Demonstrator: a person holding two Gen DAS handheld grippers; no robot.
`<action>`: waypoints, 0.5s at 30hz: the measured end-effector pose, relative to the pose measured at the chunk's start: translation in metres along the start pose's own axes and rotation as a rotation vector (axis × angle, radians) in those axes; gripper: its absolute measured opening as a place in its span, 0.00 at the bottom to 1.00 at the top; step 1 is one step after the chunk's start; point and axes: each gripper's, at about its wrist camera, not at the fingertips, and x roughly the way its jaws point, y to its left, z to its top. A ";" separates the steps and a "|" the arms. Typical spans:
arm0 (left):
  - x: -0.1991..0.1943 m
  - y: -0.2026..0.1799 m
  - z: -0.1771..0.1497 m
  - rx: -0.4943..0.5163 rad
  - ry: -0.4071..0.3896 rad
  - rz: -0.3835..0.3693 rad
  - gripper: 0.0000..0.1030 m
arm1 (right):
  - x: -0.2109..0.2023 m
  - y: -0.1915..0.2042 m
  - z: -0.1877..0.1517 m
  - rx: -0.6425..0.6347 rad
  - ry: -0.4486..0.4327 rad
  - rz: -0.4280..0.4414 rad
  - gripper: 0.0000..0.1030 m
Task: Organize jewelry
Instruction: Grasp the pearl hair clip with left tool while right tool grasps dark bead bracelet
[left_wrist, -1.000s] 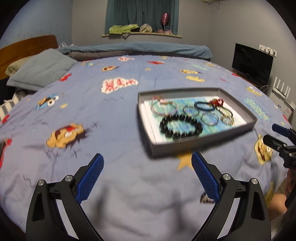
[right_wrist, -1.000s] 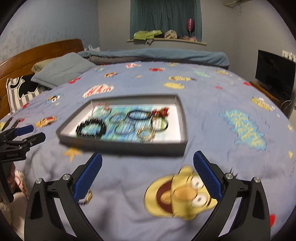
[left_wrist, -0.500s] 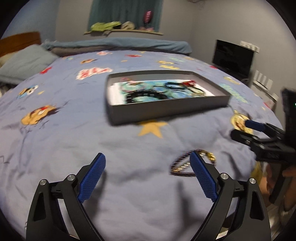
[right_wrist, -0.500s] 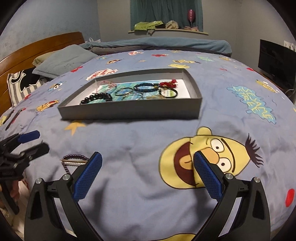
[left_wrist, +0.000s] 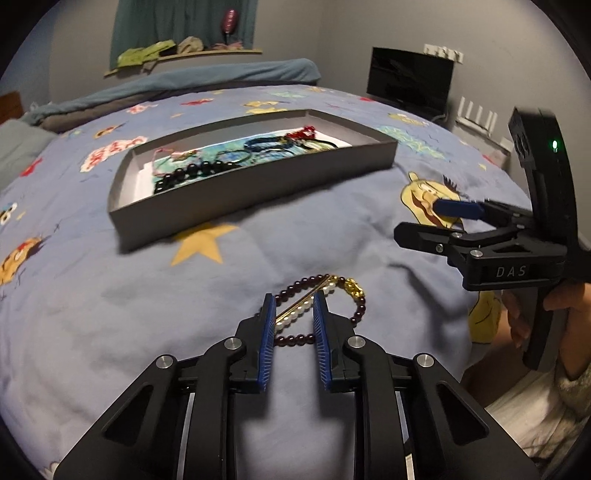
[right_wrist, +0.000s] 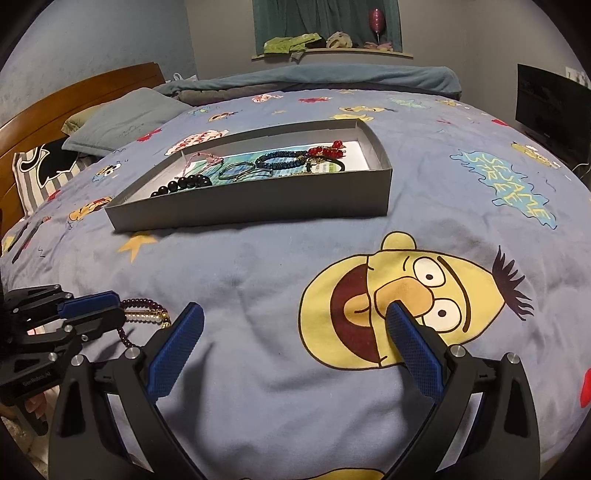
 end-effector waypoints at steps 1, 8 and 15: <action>0.002 -0.003 0.000 0.015 0.007 0.008 0.21 | 0.000 0.001 0.000 -0.004 0.001 0.003 0.95; 0.016 -0.010 0.002 0.096 0.048 0.034 0.21 | 0.002 0.004 -0.001 -0.021 0.006 0.015 0.95; 0.020 -0.011 0.003 0.141 0.053 0.035 0.15 | 0.002 0.007 -0.001 -0.024 0.006 0.028 0.95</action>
